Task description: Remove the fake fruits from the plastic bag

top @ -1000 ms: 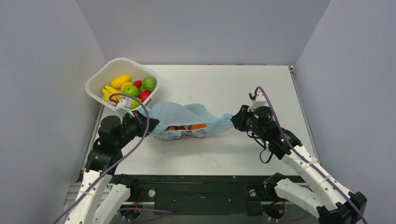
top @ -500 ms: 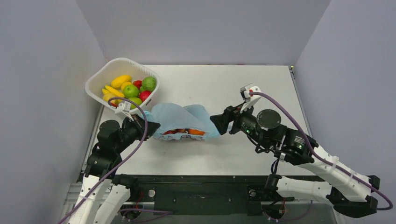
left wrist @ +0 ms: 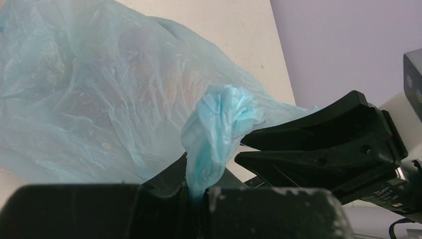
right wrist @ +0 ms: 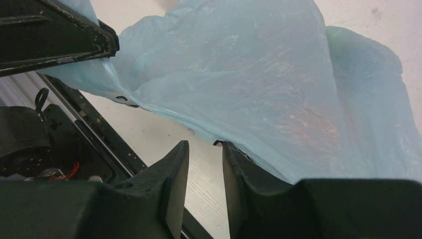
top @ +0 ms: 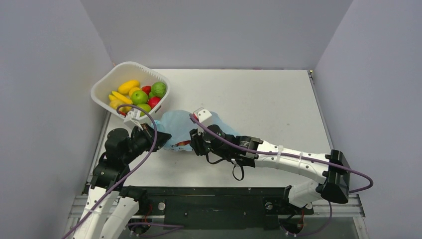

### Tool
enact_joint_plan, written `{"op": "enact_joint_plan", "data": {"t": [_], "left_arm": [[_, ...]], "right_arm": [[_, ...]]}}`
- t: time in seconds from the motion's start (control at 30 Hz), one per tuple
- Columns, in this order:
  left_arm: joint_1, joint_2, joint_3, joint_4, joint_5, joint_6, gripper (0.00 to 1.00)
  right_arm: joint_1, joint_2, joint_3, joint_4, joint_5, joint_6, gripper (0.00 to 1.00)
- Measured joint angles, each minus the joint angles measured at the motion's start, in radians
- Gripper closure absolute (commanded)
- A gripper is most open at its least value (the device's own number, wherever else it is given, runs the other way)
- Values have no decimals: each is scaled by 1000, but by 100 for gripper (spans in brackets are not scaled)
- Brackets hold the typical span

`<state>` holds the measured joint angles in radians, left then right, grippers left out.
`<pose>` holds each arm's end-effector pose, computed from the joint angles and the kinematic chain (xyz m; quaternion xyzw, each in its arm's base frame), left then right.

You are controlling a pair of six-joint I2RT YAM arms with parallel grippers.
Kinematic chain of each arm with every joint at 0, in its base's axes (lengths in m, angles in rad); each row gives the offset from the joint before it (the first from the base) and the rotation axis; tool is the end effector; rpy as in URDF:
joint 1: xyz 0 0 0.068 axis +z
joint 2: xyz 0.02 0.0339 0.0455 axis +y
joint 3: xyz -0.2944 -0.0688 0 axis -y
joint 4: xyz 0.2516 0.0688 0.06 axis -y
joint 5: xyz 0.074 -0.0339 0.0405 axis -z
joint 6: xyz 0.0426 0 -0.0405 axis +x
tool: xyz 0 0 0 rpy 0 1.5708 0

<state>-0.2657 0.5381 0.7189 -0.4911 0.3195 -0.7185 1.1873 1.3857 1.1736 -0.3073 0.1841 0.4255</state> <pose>0.1054 -0.0426 0.3337 -0.0877 0.7983 -0.3882 0.4521 0.1288 0.2985 0.3510 -0.2774 0.8167 0.3056 0.4032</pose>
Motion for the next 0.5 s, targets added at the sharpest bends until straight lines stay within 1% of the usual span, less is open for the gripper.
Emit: {"op": "enact_joint_plan", "data": {"t": [0.07,0.13,0.33,0.5], "left_arm": [[0,0,1,-11,0,1,100],[0,0,8,-28,-1,2,100],[0,0,30,-50,-1,5,100],[0,0,33,-59,-1,5,100]], "right_arm": [[0,25,-6,31,7,0,83],[0,30,-23,66,24,0,87],[-9,31,-109,162,144,-11,87],[-64,34,-193,223,221,-20,85]]}}
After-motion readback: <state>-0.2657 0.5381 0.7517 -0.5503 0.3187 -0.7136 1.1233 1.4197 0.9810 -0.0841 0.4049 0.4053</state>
